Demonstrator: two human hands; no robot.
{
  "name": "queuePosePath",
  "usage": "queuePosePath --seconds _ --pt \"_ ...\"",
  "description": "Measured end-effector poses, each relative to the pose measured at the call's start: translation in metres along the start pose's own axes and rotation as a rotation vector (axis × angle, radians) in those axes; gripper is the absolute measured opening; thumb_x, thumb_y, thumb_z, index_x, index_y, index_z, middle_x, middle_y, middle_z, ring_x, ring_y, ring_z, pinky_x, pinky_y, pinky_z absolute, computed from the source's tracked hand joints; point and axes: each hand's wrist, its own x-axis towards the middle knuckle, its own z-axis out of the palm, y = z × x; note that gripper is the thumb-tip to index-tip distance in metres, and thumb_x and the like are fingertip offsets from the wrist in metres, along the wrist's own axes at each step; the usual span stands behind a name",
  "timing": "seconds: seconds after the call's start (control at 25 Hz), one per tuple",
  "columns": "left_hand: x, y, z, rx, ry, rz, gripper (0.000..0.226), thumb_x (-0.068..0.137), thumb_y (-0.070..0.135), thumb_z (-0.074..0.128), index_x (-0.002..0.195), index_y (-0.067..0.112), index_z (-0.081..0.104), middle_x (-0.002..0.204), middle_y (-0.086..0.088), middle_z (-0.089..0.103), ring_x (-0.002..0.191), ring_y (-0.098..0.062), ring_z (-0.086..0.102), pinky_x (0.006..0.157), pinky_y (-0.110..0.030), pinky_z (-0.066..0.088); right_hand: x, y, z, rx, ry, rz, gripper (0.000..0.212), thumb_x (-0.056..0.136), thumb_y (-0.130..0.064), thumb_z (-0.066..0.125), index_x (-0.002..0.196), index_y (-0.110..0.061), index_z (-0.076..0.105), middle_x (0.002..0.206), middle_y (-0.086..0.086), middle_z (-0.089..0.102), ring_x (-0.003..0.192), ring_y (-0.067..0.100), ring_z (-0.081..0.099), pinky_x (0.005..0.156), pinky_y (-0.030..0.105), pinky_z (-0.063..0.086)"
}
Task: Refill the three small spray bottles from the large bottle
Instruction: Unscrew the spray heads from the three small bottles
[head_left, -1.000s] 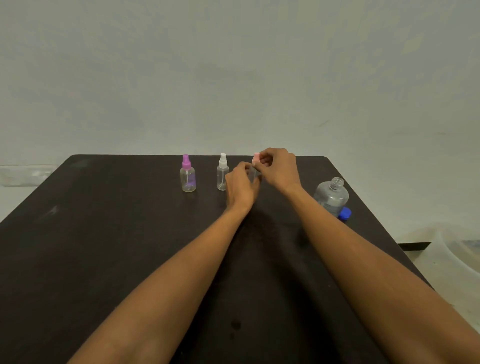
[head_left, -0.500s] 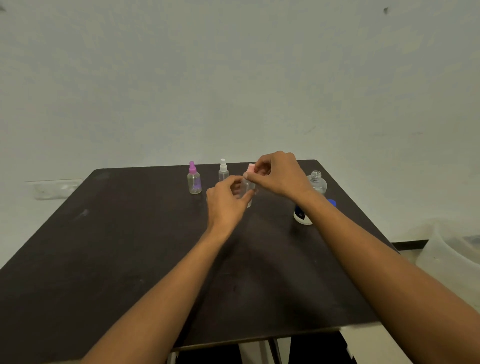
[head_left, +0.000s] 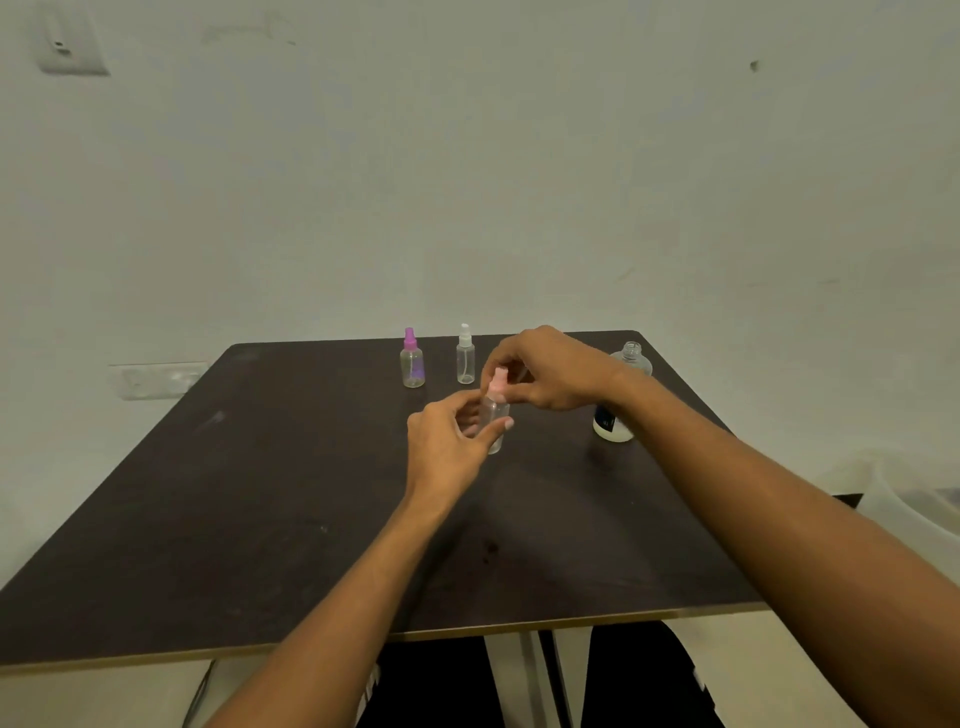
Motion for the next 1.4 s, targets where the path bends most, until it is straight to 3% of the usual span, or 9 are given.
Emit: queuePosePath --seconds 0.12,0.32,0.4,0.48,0.64,0.76,0.88,1.08,1.4 --pt "-0.004 0.002 -0.002 -0.017 -0.008 -0.013 0.049 0.078 0.035 0.090 0.122 0.019 0.076 0.099 0.010 0.078 0.087 0.008 0.071 0.087 -0.014 0.059 0.000 -0.008 -0.005 0.039 -0.064 -0.050 0.024 0.091 -0.012 0.072 0.111 -0.024 0.076 0.108 -0.008 0.075 0.101 0.009 0.069 0.089 0.024 0.058" --pt "-0.007 0.004 -0.005 -0.054 0.012 -0.022 0.048 0.079 0.035 0.090 0.123 0.021 0.075 0.098 0.009 0.079 0.090 0.001 0.075 0.087 -0.018 0.061 0.006 -0.016 0.007 -0.131 0.126 0.064 0.038 0.091 -0.057 0.072 0.095 -0.019 0.075 0.085 -0.003 0.073 0.080 0.016 0.069 0.070 0.029 0.055" --pt "-0.009 0.003 -0.007 -0.049 0.021 -0.017 0.053 0.078 0.034 0.091 0.126 0.018 0.074 0.102 0.006 0.079 0.091 0.000 0.074 0.087 -0.019 0.061 0.005 -0.015 0.004 -0.142 0.110 0.102 0.035 0.091 -0.051 0.076 0.086 -0.016 0.076 0.077 0.000 0.072 0.073 0.019 0.069 0.062 0.029 0.052" --pt "-0.011 0.002 -0.008 -0.056 0.012 -0.013 0.052 0.078 0.034 0.091 0.124 0.018 0.075 0.103 0.007 0.079 0.091 0.003 0.074 0.087 -0.019 0.061 0.001 -0.015 -0.002 -0.058 -0.001 0.049 0.016 0.089 -0.034 0.081 0.096 -0.019 0.078 0.090 -0.001 0.074 0.085 0.019 0.070 0.071 0.030 0.057" --pt "-0.011 -0.001 -0.012 -0.079 0.014 -0.022 0.048 0.078 0.033 0.091 0.121 0.017 0.076 0.102 0.008 0.079 0.092 0.003 0.074 0.088 -0.022 0.062 -0.003 -0.023 -0.007 -0.012 -0.074 -0.075 0.033 0.088 -0.031 0.081 0.119 -0.031 0.072 0.121 -0.008 0.069 0.103 0.005 0.064 0.085 0.023 0.056" --pt "-0.012 -0.002 -0.012 -0.050 0.024 -0.012 0.050 0.078 0.034 0.090 0.124 0.019 0.075 0.104 0.008 0.078 0.092 0.004 0.073 0.088 -0.019 0.061 0.002 -0.025 -0.001 -0.084 0.085 0.049 0.035 0.093 -0.052 0.073 0.114 -0.024 0.075 0.102 -0.004 0.076 0.083 0.005 0.069 0.077 0.024 0.057" --pt "-0.011 -0.004 -0.013 -0.029 0.026 -0.014 0.053 0.078 0.035 0.091 0.125 0.019 0.074 0.105 0.008 0.078 0.091 0.004 0.072 0.087 -0.016 0.060 0.006 -0.028 0.002 -0.087 0.045 0.101 0.023 0.095 -0.043 0.075 0.096 -0.020 0.077 0.073 -0.008 0.071 0.061 0.005 0.069 0.061 0.019 0.051" --pt "-0.011 -0.010 -0.014 -0.059 0.007 -0.056 0.053 0.077 0.035 0.092 0.124 0.019 0.075 0.103 0.010 0.078 0.095 0.002 0.073 0.088 -0.020 0.061 0.005 -0.034 -0.003 -0.118 -0.029 -0.012 0.013 0.092 -0.016 0.078 0.103 -0.024 0.078 0.100 -0.007 0.075 0.091 0.010 0.070 0.082 0.030 0.059" --pt "-0.010 -0.019 -0.016 -0.085 0.020 -0.065 0.049 0.075 0.034 0.093 0.119 0.020 0.078 0.100 0.012 0.078 0.093 0.005 0.072 0.085 -0.018 0.061 -0.002 -0.025 -0.027 -0.059 0.051 -0.022 0.018 0.093 -0.021 0.076 0.106 -0.033 0.078 0.105 -0.012 0.076 0.094 0.008 0.071 0.086 0.036 0.062"
